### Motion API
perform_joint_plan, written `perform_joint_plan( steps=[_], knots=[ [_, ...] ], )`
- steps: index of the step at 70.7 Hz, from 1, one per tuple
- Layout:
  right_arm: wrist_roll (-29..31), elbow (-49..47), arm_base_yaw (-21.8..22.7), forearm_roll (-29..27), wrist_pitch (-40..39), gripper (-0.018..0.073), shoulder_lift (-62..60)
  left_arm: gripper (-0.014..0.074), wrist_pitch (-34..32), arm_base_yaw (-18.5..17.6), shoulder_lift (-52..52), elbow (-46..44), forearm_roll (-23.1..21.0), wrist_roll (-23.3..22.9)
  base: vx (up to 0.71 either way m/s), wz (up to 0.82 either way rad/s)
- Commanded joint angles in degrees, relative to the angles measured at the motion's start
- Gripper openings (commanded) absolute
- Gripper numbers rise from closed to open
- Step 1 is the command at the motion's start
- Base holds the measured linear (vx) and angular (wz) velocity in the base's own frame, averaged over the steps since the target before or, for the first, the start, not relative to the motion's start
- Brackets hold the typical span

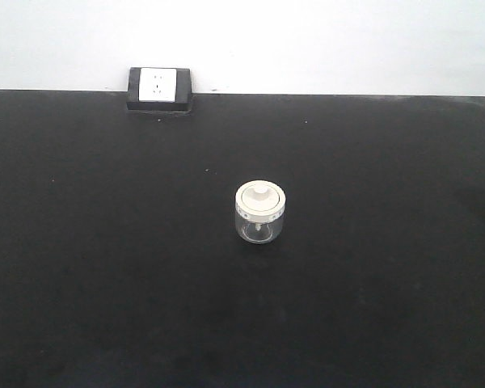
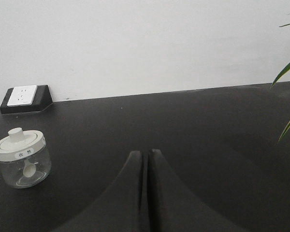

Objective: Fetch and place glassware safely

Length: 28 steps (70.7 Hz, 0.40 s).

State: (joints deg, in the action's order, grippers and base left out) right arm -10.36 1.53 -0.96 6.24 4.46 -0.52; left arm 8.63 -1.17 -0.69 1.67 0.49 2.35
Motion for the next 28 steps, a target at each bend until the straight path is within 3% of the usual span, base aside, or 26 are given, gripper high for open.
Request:
perform_joint_plan(
  steps=[1, 28],
  knots=[
    [0.7, 1.1, 0.1, 0.2, -3.9, -0.0003, -0.8, -0.0007, -4.1, -0.4, -0.1, 1.5, -0.5, -0.4, 0.00, 0.00],
    [0.7, 1.1, 0.1, 0.2, -3.9, -0.0003, -0.8, -0.0007, -4.1, -0.4, -0.1, 1.5, -0.5, -0.4, 0.00, 0.00]
  ],
)
